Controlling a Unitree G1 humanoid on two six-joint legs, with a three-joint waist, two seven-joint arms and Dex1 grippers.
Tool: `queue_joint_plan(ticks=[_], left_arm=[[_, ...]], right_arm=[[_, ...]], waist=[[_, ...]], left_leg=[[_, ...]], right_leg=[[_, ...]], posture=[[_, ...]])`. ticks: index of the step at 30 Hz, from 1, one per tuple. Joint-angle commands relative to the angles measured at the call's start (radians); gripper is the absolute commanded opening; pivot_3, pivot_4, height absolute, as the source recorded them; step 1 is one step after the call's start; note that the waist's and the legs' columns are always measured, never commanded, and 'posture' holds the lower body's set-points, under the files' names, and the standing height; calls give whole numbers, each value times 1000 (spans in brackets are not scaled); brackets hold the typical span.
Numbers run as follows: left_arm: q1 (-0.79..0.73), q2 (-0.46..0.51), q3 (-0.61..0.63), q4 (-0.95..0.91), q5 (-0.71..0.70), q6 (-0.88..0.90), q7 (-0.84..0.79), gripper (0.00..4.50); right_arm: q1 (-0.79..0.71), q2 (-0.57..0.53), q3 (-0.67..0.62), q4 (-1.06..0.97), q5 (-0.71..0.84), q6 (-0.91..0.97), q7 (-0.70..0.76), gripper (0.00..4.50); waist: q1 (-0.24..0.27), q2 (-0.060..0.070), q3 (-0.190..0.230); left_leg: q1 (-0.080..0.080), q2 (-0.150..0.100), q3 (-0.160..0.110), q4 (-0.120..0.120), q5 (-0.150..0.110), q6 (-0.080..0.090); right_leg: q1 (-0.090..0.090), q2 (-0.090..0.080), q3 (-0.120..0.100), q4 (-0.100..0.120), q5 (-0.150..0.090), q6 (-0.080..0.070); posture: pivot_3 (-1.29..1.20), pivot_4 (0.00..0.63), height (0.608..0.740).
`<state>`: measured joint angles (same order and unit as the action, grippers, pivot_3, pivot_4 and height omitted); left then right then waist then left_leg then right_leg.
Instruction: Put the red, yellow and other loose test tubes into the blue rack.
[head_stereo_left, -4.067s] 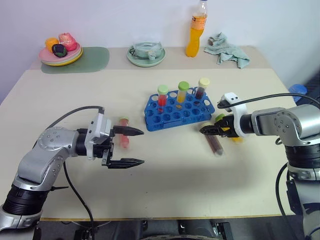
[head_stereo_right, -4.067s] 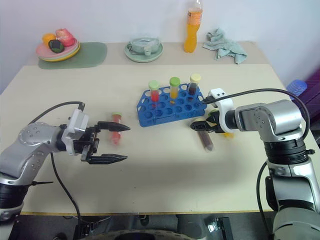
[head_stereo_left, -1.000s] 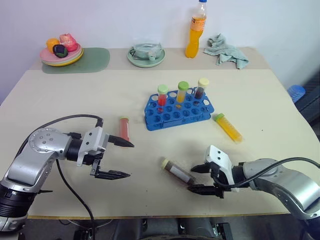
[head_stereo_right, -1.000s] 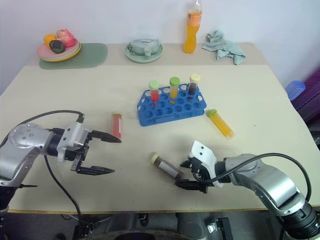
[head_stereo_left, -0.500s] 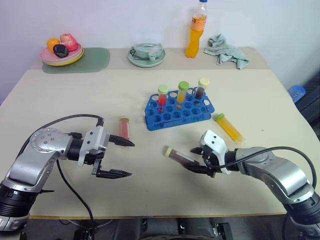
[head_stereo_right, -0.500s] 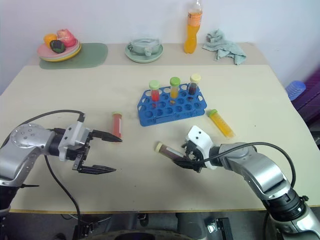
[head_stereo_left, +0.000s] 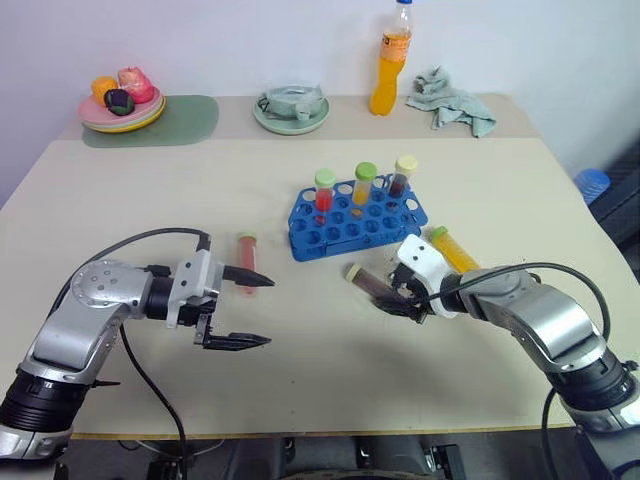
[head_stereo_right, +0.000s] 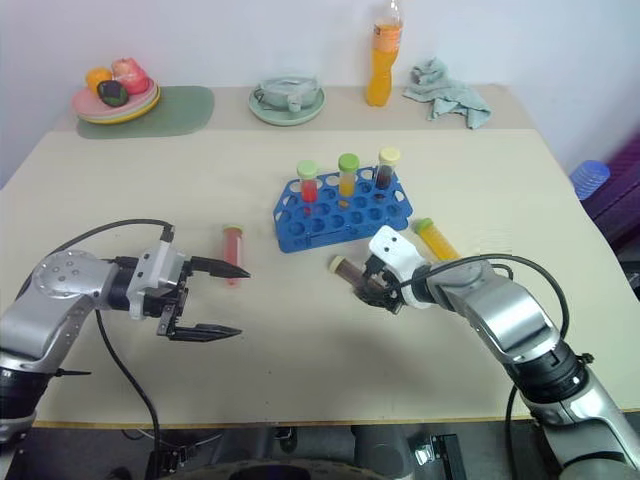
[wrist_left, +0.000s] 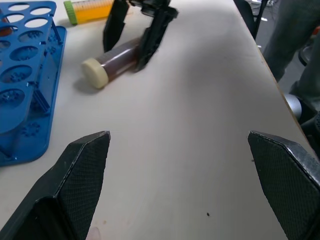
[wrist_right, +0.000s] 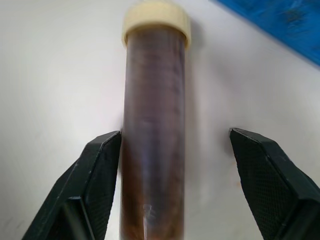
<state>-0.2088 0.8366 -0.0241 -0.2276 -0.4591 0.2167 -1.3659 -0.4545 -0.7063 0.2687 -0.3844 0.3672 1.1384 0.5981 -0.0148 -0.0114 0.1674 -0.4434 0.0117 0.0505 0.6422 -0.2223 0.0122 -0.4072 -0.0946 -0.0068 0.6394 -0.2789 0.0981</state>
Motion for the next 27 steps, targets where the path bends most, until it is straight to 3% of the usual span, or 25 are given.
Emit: queue_joint_plan(ticks=[1,12,27], left_arm=[[7,-8,6,11,13,-43,4,4500],[69,-91,30,50,54,-104,145,4500],[95,-121,43,-20,-3,-55,220,4500]], right_arm=[[-34,16,-9,1,-7,35,-17,3479],[-83,77,-10,64,-38,62,-71,3479],[-128,81,9,134,-62,76,-70,3479]], waist=[[0,0,0],[-6,0,0],[-4,0,0]], left_leg=[[0,0,0,0,0,0],[0,0,1,-1,0,0],[0,0,1,-1,0,0]], right_leg=[[0,0,0,0,0,0],[-1,-1,0,0,1,-1],[-1,-2,-1,0,1,-1]], posture=[[0,150,740],[0,150,740],[0,150,740]])
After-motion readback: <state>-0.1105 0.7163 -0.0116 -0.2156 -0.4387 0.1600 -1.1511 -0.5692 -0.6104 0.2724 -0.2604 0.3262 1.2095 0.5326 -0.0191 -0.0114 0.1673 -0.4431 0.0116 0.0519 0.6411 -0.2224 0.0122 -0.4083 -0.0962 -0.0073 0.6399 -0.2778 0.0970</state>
